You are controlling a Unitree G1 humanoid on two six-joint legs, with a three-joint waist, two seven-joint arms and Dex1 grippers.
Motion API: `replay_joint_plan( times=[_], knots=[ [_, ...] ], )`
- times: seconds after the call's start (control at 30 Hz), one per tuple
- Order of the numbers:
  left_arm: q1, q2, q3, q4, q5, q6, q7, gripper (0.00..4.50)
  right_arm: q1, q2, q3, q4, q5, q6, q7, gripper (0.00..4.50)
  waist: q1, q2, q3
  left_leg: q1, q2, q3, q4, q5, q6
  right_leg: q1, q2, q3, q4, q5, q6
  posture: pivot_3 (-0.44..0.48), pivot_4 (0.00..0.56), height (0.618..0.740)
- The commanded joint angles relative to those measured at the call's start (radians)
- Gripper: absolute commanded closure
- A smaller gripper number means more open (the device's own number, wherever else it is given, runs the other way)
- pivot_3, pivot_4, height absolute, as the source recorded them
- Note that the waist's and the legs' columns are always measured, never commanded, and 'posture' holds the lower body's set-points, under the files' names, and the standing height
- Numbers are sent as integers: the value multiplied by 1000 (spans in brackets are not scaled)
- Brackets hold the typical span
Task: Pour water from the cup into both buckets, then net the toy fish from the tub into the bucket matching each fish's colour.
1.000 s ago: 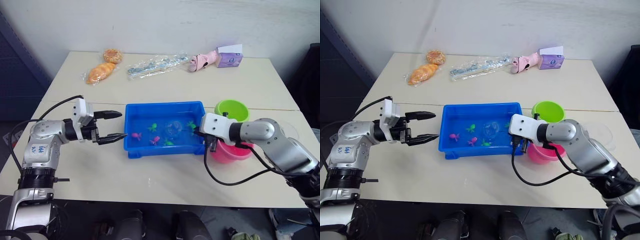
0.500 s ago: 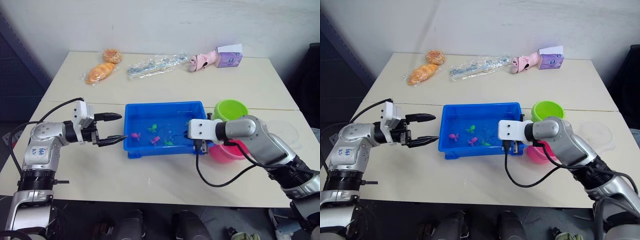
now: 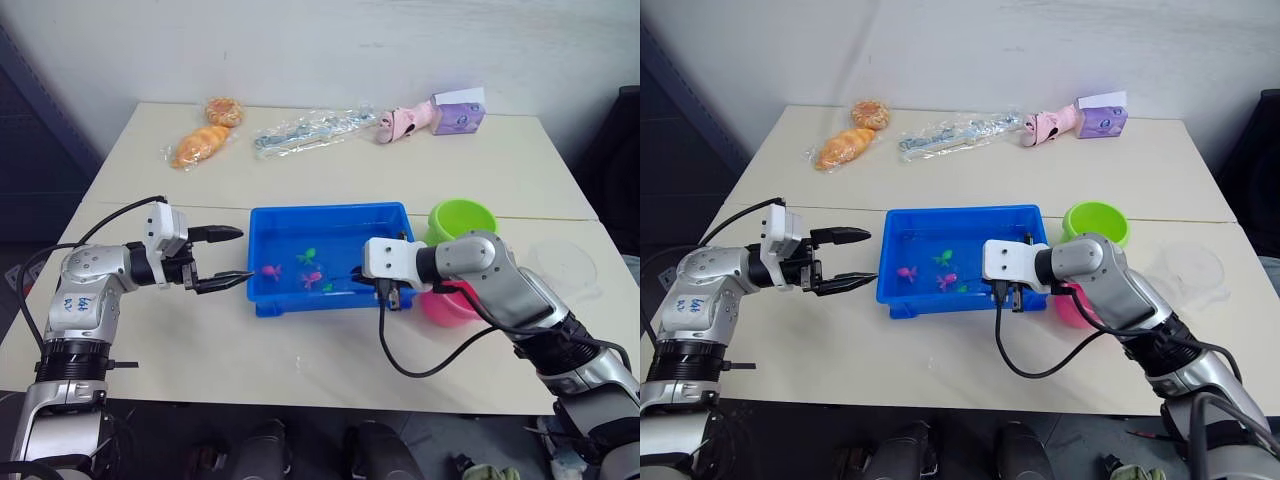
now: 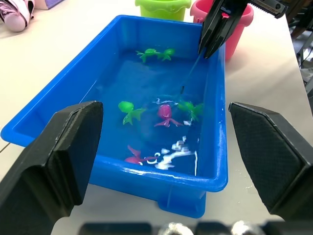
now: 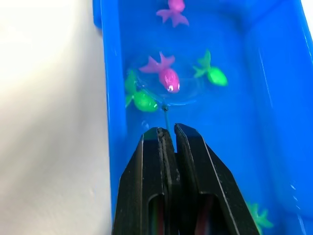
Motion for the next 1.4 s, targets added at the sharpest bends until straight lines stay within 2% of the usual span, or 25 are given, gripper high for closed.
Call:
replay_joint_plan(
  times=[0.03,0.47,0.7,0.83,1.0,1.1,1.27,1.4],
  knots=[
    [5,6,11,4,7,-22,-1,58,-6,-2,-57,-50,39,37,22,4500,0,0,0,0,0,0,0,0,0,0,0,0,0,0,0,0,150,740],
    [14,-1,9,26,11,-51,-7,58,-4,-18,-178,-114,152,135,52,4500,0,0,0,0,0,0,0,0,0,0,0,0,0,0,0,0,150,740],
    [0,-17,2,26,4,-60,-23,58,79,-84,-329,-204,267,117,80,4500,1,0,0,0,0,0,-1,0,0,0,0,0,-1,0,0,0,150,740],
    [-31,-46,-21,0,-6,-38,-29,58,189,-142,-443,-277,300,87,77,4500,3,0,0,0,0,0,-1,-1,1,0,0,0,-2,0,0,0,150,740],
    [-82,-78,-57,-23,-18,6,-47,58,378,-167,-654,-420,367,122,18,4500,18,0,0,0,0,-1,-1,-1,1,2,0,-1,-4,0,0,0,150,740],
    [-123,-106,-72,-14,-26,22,-65,58,540,-153,-834,-526,409,154,-25,4500,27,0,0,0,0,-1,-1,-1,1,3,1,-1,-4,0,0,0,150,740],
    [-173,-160,-109,10,-19,29,-83,58,792,-109,-1093,-629,390,90,-42,4500,31,0,0,1,0,-1,-1,-1,1,6,1,-2,-5,0,0,0,150,740],
    [-193,-192,-130,23,-13,34,-93,58,955,-54,-1228,-665,372,24,-50,4500,28,0,0,1,-1,-1,-1,-1,1,6,2,-2,-5,0,1,0,150,740]
  ],
)
